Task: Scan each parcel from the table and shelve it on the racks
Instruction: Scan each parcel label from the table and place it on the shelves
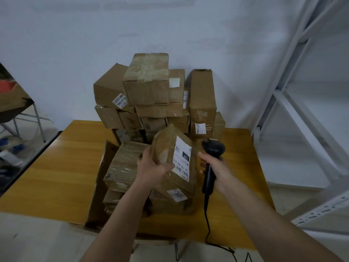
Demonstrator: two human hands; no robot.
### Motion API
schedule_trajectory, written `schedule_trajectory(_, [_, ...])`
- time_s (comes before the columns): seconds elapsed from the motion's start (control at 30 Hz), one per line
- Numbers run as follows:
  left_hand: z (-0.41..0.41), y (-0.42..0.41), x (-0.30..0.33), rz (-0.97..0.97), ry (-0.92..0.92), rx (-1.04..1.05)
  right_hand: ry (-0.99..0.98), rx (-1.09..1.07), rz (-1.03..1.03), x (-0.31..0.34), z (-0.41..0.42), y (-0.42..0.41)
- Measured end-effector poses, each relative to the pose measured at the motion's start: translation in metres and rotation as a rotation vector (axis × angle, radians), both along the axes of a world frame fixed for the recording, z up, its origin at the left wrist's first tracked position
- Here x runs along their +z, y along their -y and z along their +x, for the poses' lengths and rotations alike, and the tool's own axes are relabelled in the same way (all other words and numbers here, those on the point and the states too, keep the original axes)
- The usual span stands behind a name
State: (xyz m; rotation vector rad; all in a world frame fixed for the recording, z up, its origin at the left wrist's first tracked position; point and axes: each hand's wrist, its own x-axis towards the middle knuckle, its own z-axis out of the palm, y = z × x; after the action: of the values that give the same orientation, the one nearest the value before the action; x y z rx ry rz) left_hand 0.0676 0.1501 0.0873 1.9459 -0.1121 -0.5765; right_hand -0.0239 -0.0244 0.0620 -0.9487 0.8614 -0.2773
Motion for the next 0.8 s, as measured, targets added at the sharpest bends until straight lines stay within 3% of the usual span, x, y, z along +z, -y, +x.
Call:
schedule_trajectory(0.13, [-0.004, -0.008, -0.008, -0.213, -0.213, 0.049, -0.021, 0.043, -0.005, 0.001, -0.001, 0.002])
schedule_trajectory(0.37, [0.008, -0.027, -0.009, -0.152, -0.353, -0.138, -0.049, 0.058, -0.047, 0.0, -0.003, 0.003])
schedule_trajectory(0.67, [0.043, -0.039, 0.002, -0.036, -0.393, -0.321, -0.146, 0.025, -0.204, -0.001, -0.002, 0.013])
schedule_trajectory(0.8, [0.041, -0.023, -0.003, -0.043, -0.244, -0.23, -0.208, 0.116, -0.199, -0.004, -0.007, 0.01])
